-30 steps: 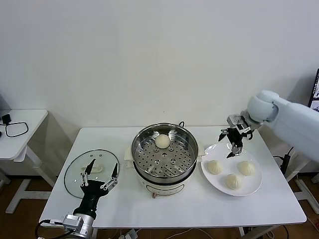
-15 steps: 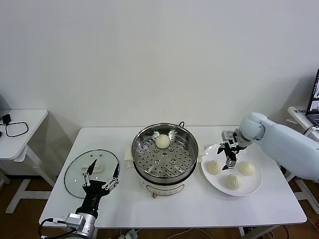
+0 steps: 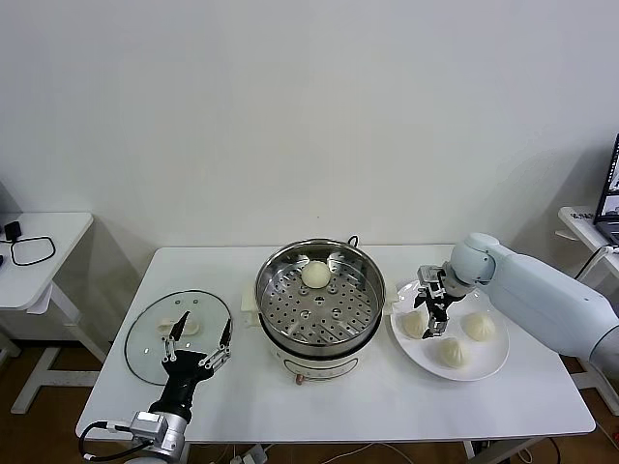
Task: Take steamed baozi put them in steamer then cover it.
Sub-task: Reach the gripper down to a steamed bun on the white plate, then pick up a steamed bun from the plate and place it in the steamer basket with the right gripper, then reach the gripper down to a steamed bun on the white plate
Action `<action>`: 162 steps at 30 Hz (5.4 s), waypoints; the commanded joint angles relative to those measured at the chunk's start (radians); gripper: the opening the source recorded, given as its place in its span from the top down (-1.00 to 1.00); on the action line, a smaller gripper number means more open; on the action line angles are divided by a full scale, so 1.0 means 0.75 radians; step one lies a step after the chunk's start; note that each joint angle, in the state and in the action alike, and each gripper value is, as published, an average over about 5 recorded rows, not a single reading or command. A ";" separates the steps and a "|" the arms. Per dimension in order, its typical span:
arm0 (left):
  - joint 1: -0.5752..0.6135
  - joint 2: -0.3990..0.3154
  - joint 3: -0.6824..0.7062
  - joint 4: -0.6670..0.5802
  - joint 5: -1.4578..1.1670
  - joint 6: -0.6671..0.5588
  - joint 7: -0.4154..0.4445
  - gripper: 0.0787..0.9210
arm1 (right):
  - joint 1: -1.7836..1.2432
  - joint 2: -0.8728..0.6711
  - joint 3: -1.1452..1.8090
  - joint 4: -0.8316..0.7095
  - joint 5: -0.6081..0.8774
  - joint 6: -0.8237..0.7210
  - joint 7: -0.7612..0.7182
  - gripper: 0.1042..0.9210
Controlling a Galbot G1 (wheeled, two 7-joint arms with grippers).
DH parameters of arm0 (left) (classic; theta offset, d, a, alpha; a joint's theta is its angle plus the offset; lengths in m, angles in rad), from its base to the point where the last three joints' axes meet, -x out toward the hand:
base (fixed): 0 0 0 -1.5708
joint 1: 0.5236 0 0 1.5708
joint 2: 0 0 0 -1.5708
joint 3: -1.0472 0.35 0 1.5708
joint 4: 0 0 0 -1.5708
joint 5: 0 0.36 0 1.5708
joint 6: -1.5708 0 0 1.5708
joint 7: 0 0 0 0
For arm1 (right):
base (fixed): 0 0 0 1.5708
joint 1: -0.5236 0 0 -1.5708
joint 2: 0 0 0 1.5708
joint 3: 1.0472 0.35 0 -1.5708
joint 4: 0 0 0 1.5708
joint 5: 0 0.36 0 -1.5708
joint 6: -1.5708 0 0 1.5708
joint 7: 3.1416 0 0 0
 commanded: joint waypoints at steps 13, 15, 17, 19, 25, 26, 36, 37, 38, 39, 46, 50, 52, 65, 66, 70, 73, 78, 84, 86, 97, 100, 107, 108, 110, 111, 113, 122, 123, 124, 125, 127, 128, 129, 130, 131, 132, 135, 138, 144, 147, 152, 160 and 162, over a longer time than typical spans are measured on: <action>-0.003 -0.002 -0.002 0.017 0.000 -0.004 0.001 -0.77 | -0.026 0.036 0.034 -0.045 -0.036 0.011 0.000 -0.72; -0.004 -0.004 -0.001 0.018 0.001 -0.005 -0.002 -0.77 | -0.028 0.035 0.036 -0.046 -0.038 0.015 -0.001 -0.65; -0.005 -0.005 0.000 0.018 0.000 -0.004 -0.005 -0.77 | -0.030 0.035 0.042 -0.046 -0.041 0.020 -0.001 -0.56; -0.005 -0.005 0.000 0.018 0.000 -0.004 -0.006 -0.77 | -0.032 0.035 0.048 -0.046 -0.045 0.024 0.000 -0.49; -0.002 -0.007 -0.001 0.014 0.001 -0.007 -0.010 -0.77 | -0.033 0.024 0.060 -0.033 -0.041 0.026 -0.005 -0.41; -0.002 -0.007 -0.001 0.012 0.001 -0.006 -0.010 -0.77 | -0.031 0.018 0.061 -0.027 -0.038 0.026 -0.009 -0.41; 0.006 -0.005 0.012 0.000 0.006 -0.002 -0.016 -0.77 | 0.188 -0.211 -0.120 0.232 0.176 -0.050 -0.056 -0.41; 0.008 -0.003 0.013 -0.002 0.007 -0.002 -0.016 -0.77 | 0.228 -0.239 -0.146 0.274 0.213 -0.067 -0.060 -0.41; 0.011 -0.001 0.013 -0.004 0.008 -0.001 -0.017 -0.77 | 0.278 -0.268 -0.179 0.319 0.255 -0.084 -0.066 -0.41; 0.013 0.001 0.013 -0.007 0.008 0.000 -0.018 -0.77 | 0.333 -0.296 -0.220 0.361 0.294 -0.099 -0.073 -0.41; 0.020 0.011 -0.004 -0.002 0.010 0.003 -0.016 -0.77 | 0.811 -0.425 -0.596 0.594 0.545 -0.170 -0.105 -0.41; 0.021 0.016 -0.009 0.000 0.010 0.006 -0.014 -0.77 | 1.029 -0.389 -0.746 0.670 0.664 -0.224 -0.100 -0.41; 0.021 0.019 -0.009 -0.002 0.009 0.008 -0.013 -0.77 | 1.095 -0.337 -0.787 0.688 0.718 -0.253 -0.086 -0.41; 0.016 0.023 -0.036 0.021 0.005 0.001 0.002 -0.77 | 1.145 0.228 -0.792 0.589 0.951 -0.479 0.052 -0.41; 0.014 0.022 -0.038 0.022 0.004 0.000 0.004 -0.77 | 1.130 0.271 -0.786 0.576 0.954 -0.493 0.057 -0.41; 0.009 0.019 -0.047 0.028 0.001 0.000 0.009 -0.77 | 1.063 0.404 -0.759 0.525 0.951 -0.546 0.073 -0.41; 0.005 0.021 -0.056 0.036 0.000 0.001 0.014 -0.77 | 1.028 0.492 -0.756 0.471 0.940 -0.555 0.076 -0.41; 0.001 0.023 -0.065 0.046 -0.003 0.001 0.021 -0.77 | 0.980 0.619 -0.762 0.332 0.904 -0.548 0.061 -0.41; -0.001 0.024 -0.069 0.057 -0.005 -0.001 0.028 -0.77 | 0.859 0.720 -0.741 0.160 0.801 -0.525 0.037 -0.41; -0.002 0.024 -0.073 0.056 -0.006 -0.001 0.029 -0.77 | 0.816 0.745 -0.733 0.113 0.764 -0.518 0.032 -0.42; 0.002 0.024 -0.094 0.058 -0.021 -0.004 0.037 -0.77 | 0.671 0.849 -0.694 -0.056 0.660 -0.488 0.018 -0.42; 0.003 0.023 -0.094 0.057 -0.023 -0.004 0.037 -0.77 | 0.663 0.854 -0.693 -0.062 0.654 -0.486 0.017 -0.42; 0.004 0.020 -0.091 0.057 -0.022 -0.005 0.038 -0.77 | 0.667 0.812 -0.683 -0.018 0.653 -0.482 0.017 -0.69; 0.003 0.020 -0.090 0.058 -0.022 -0.005 0.038 -0.77 | 0.675 0.795 -0.677 0.001 0.657 -0.483 0.016 -0.71; 0.004 0.019 -0.087 0.058 -0.022 -0.004 0.038 -0.77 | 0.706 0.741 -0.658 0.052 0.668 -0.486 0.014 -0.75; 0.004 0.019 -0.083 0.055 -0.022 -0.004 0.037 -0.77 | 0.727 0.703 -0.647 0.082 0.675 -0.487 0.011 -0.75; 0.006 0.018 -0.076 0.047 -0.021 -0.003 0.035 -0.77 | 0.776 0.605 -0.619 0.148 0.688 -0.484 0.000 -0.76; 0.019 0.019 -0.068 0.021 -0.017 0.003 0.032 -0.77 | 1.020 0.039 -0.626 0.419 0.663 -0.302 -0.147 -0.76; 0.020 0.020 -0.071 0.021 -0.017 0.003 0.032 -0.77 | 1.025 -0.021 -0.625 0.437 0.646 -0.265 -0.166 -0.76; 0.022 0.022 -0.074 0.022 -0.017 0.003 0.033 -0.77 | 1.026 -0.081 -0.624 0.454 0.625 -0.231 -0.187 -0.76; 0.024 0.023 -0.075 0.022 -0.016 0.003 0.033 -0.77 | 1.023 -0.134 -0.623 0.466 0.598 -0.199 -0.204 -0.76; 0.027 0.026 -0.076 0.022 -0.015 0.004 0.034 -0.77 | 1.006 -0.221 -0.623 0.482 0.543 -0.141 -0.231 -0.76; 0.029 0.027 -0.075 0.021 -0.014 0.004 0.034 -0.77 | 0.992 -0.257 -0.621 0.486 0.509 -0.116 -0.240 -0.76; 0.031 0.027 -0.074 0.018 -0.014 0.004 0.034 -0.77 | 0.973 -0.288 -0.619 0.488 0.474 -0.094 -0.249 -0.76; 0.033 0.027 -0.073 0.015 -0.013 0.004 0.034 -0.77 | 0.951 -0.315 -0.618 0.488 0.442 -0.071 -0.256 -0.76; 0.036 0.026 -0.072 0.011 -0.013 0.003 0.034 -0.77 | 0.923 -0.341 -0.615 0.486 0.406 -0.051 -0.260 -0.76; 0.038 0.025 -0.071 0.008 -0.013 0.003 0.033 -0.77 | 0.895 -0.362 -0.610 0.483 0.369 -0.034 -0.264 -0.76; 0.041 0.019 -0.069 0.004 -0.012 0.002 0.033 -0.77 | 0.760 -0.409 -0.556 0.461 0.268 0.024 -0.273 -0.76; 0.043 0.014 -0.065 0.004 -0.010 0.001 0.032 -0.77 | 0.597 -0.435 -0.452 0.432 0.168 0.077 -0.286 -0.76; 0.042 0.011 -0.047 0.004 -0.005 0.000 0.028 -0.77 | 0.306 -0.436 -0.234 0.385 0.000 0.147 -0.285 -0.76; 0.041 0.010 -0.041 0.005 -0.003 -0.002 0.027 -0.77 | 0.214 -0.420 -0.181 0.370 -0.036 0.170 -0.278 -0.76; 0.041 0.009 -0.043 0.014 0.002 -0.005 0.027 -0.77 | 0.087 -0.392 -0.110 0.359 -0.048 0.169 -0.252 -0.76; 0.038 0.009 -0.042 0.023 0.006 -0.007 0.028 -0.77 | -0.035 -0.343 -0.034 0.309 -0.080 0.165 -0.164 -0.76; 0.037 0.008 -0.038 0.025 0.012 -0.008 0.028 -0.77 | -0.053 -0.330 -0.019 0.300 -0.084 0.163 -0.142 -0.76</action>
